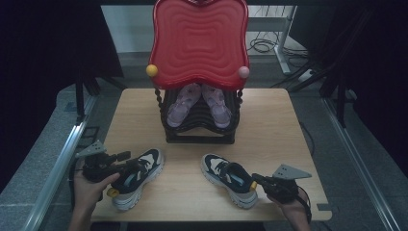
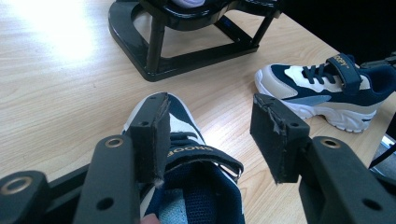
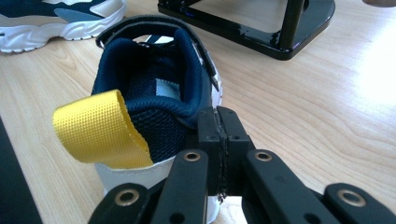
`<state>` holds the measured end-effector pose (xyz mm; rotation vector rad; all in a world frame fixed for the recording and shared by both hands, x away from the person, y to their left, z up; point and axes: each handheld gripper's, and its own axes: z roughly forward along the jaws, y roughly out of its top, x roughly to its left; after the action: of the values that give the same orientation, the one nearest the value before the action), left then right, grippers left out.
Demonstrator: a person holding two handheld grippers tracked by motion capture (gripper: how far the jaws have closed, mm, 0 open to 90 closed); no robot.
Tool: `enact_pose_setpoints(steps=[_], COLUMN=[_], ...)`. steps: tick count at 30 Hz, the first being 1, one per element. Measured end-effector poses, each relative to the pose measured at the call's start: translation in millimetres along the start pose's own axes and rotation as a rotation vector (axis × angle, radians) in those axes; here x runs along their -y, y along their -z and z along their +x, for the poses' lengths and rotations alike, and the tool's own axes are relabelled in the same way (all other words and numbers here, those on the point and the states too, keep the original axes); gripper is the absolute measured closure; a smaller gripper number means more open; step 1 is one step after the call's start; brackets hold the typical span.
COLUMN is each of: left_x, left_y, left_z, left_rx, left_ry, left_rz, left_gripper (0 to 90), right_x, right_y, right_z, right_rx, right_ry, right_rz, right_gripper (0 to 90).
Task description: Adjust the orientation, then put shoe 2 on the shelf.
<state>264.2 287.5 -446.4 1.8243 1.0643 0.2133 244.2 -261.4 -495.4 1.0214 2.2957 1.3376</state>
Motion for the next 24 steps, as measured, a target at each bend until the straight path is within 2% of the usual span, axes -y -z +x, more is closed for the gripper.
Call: enact_pose_setpoints(steps=[12, 13, 14, 15, 16, 17, 20, 24], left_x=[0.0, 0.1, 0.3, 0.4, 1.0, 1.0, 2.1, 2.4], left_y=[1.1, 1.4, 1.7, 2.0, 2.7, 2.7, 6.7, 12.0], left_z=[0.8, 1.1, 1.5, 2.1, 2.6, 2.6, 3.0, 3.8], left_rx=[-0.005, -0.006, -0.008, -0.008, -0.009, -0.009, -0.014, -0.020], left_ry=[0.000, 0.001, 0.002, 0.001, 0.007, 0.007, 0.007, 0.010], left_rz=[-0.002, -0.003, -0.004, -0.005, -0.005, -0.005, -0.009, -0.021], left_gripper=[47.9, 47.9, 47.9, 47.9, 47.9, 47.9, 47.9, 47.8], right_x=[-8.5, -9.4, -11.7, -11.7, -14.3, -14.3, -18.3, -21.6], right_y=[3.9, 3.7, 2.6, 2.6, 1.0, 1.0, -3.5, -7.2], right_z=[-4.9, -4.9, -5.2, -5.2, -5.1, -5.1, -5.8, -5.9], right_rx=[0.022, 0.018, 0.007, 0.007, -0.004, -0.004, -0.029, -0.043], right_ry=[-0.015, -0.018, -0.024, -0.024, -0.040, -0.040, -0.074, -0.087], right_rz=[-0.048, -0.052, -0.065, -0.065, -0.083, -0.083, -0.102, -0.108], right_gripper=[85.5, 83.4, 77.0, 77.0, 70.1, 70.1, 61.4, 57.1])
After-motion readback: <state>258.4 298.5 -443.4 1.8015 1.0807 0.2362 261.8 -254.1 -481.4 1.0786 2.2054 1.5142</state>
